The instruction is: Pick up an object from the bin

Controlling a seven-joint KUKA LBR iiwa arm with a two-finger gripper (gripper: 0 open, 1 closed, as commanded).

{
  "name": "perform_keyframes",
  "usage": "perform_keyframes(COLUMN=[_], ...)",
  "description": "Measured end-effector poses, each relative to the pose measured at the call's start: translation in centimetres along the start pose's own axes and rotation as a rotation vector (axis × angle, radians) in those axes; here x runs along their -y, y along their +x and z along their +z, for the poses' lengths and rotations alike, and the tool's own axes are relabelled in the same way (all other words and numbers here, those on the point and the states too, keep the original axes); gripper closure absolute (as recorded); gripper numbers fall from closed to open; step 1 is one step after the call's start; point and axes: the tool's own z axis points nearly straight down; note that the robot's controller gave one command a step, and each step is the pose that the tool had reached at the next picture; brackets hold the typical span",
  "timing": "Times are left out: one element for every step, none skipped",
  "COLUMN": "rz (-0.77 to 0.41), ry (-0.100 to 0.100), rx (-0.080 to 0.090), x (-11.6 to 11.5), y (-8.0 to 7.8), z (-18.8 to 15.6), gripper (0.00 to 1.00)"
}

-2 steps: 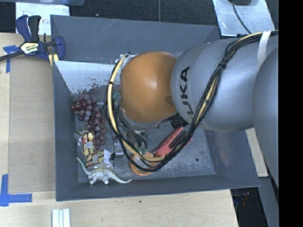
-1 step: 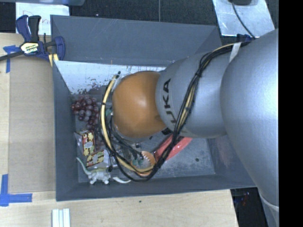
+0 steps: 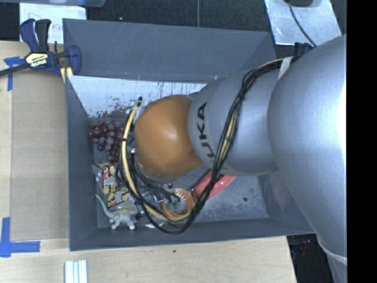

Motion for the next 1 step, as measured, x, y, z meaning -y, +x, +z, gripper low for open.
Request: perform_keyframes(rz=[0.066], ry=[0.0], rx=[-0.008], x=[-1.02], y=[-0.1], z=[0.87], gripper=[0.0])
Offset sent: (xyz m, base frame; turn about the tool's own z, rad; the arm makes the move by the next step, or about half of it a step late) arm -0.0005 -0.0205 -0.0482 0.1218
